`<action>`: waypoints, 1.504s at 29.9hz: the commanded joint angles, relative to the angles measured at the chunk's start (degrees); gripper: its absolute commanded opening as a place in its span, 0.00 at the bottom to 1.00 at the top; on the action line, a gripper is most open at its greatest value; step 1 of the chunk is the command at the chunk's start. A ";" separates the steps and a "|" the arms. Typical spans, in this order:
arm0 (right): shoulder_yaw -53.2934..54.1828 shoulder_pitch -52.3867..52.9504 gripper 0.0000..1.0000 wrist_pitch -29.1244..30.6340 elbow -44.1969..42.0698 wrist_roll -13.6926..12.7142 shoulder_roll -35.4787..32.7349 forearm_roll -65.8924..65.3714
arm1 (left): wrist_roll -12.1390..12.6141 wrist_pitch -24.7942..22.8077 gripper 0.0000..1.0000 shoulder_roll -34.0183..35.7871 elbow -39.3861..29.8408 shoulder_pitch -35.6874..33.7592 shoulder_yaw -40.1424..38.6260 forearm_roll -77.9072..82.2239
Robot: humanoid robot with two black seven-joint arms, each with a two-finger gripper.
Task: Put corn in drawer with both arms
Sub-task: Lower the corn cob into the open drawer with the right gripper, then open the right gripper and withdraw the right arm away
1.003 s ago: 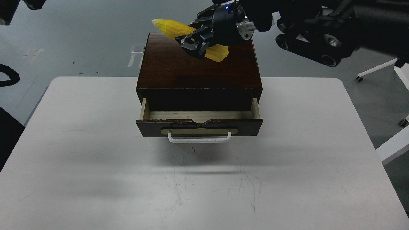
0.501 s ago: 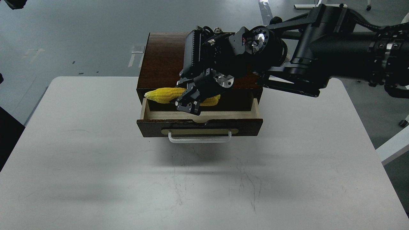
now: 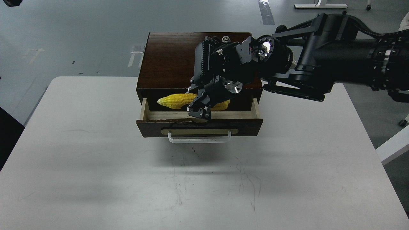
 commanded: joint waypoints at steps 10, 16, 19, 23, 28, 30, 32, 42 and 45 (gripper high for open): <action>1.29 -0.62 0.79 -0.80 -0.23 0.00 -1.06 0.63 | -0.01 0.00 0.98 0.86 0.00 0.01 0.08 0.09; 5.41 -0.09 0.88 -0.72 -0.67 0.00 -2.55 1.42 | -0.01 0.00 0.98 0.86 0.00 -0.17 0.08 0.09; 12.78 -0.18 0.97 -0.01 -2.59 0.00 -3.87 6.06 | -0.01 0.00 0.98 0.78 0.00 -0.26 0.08 0.18; 17.98 0.35 1.00 0.42 -5.76 0.00 -4.13 16.24 | -0.01 0.00 0.98 0.60 0.09 -0.08 0.08 0.18; 21.06 2.02 1.00 2.09 -10.51 0.00 -8.25 34.42 | -0.01 0.00 0.98 -0.28 0.71 0.09 0.08 0.09; 21.77 2.02 1.00 3.32 -10.77 0.00 -9.57 39.89 | -0.01 0.00 0.98 -0.89 0.88 0.09 0.08 0.00; 24.04 1.32 1.00 5.60 -11.47 0.00 -13.69 50.33 | -0.01 0.00 0.98 -2.29 1.06 0.09 -0.01 -0.26; 40.21 -14.58 1.00 6.32 -12.97 0.00 -24.78 78.66 | -0.01 0.00 0.98 -8.89 5.01 0.09 -0.27 -0.97; 51.26 -23.26 1.00 7.62 -12.89 0.00 -26.54 86.64 | -0.01 0.00 0.98 -10.56 5.98 0.44 -0.89 -1.75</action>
